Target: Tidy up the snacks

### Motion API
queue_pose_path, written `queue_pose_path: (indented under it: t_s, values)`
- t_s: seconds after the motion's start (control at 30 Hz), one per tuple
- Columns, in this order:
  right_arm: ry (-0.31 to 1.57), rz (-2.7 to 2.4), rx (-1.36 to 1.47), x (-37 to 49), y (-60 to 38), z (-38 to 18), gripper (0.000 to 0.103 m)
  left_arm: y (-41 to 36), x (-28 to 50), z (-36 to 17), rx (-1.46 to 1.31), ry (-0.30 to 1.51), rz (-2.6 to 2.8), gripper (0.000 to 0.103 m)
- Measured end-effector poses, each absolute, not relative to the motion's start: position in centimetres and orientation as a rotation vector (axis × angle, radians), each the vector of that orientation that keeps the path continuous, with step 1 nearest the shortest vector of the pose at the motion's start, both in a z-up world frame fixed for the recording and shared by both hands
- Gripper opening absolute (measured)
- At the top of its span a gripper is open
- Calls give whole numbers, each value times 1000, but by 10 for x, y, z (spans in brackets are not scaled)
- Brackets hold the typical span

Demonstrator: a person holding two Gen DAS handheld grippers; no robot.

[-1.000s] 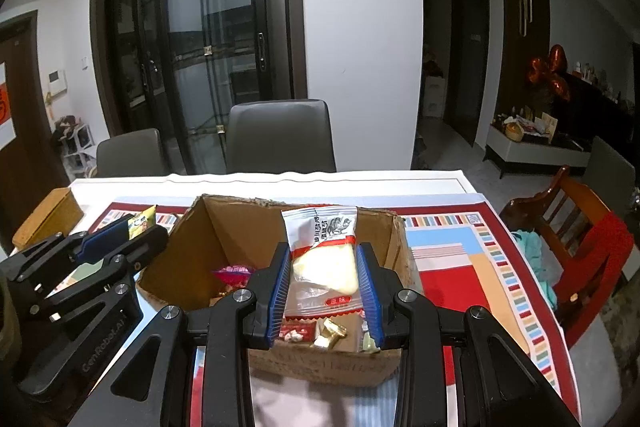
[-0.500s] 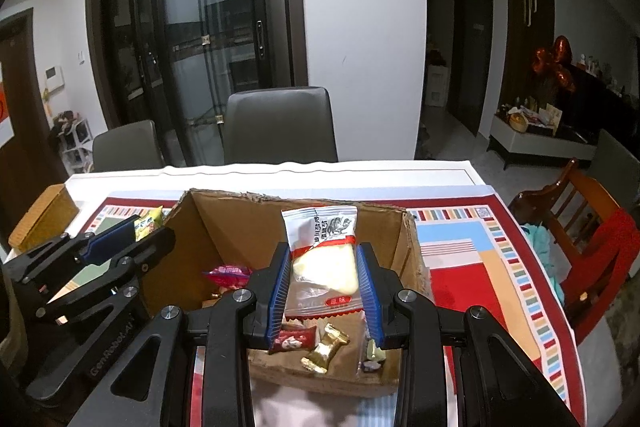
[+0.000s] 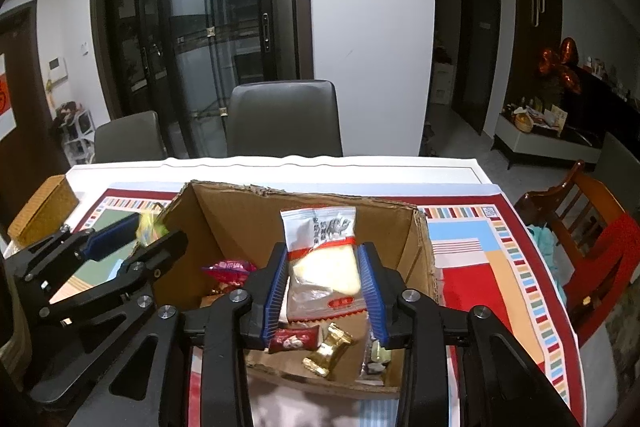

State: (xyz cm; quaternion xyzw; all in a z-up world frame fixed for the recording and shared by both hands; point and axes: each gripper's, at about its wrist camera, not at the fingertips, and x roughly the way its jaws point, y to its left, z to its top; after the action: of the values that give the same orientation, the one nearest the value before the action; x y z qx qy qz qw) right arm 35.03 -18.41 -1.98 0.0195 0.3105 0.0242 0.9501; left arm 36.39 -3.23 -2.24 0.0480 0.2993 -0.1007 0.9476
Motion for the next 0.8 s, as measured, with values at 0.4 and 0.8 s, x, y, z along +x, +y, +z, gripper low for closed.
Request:
queue_pose_path:
  t_s: [0.4, 0.8]
  values:
    - [618, 16, 55, 347, -191, -19, 71, -24, 359, -18, 91, 591, -162, 67]
    - [603, -8, 45, 335, -190, -8, 74, -18, 344, -7, 86, 561, -125, 75]
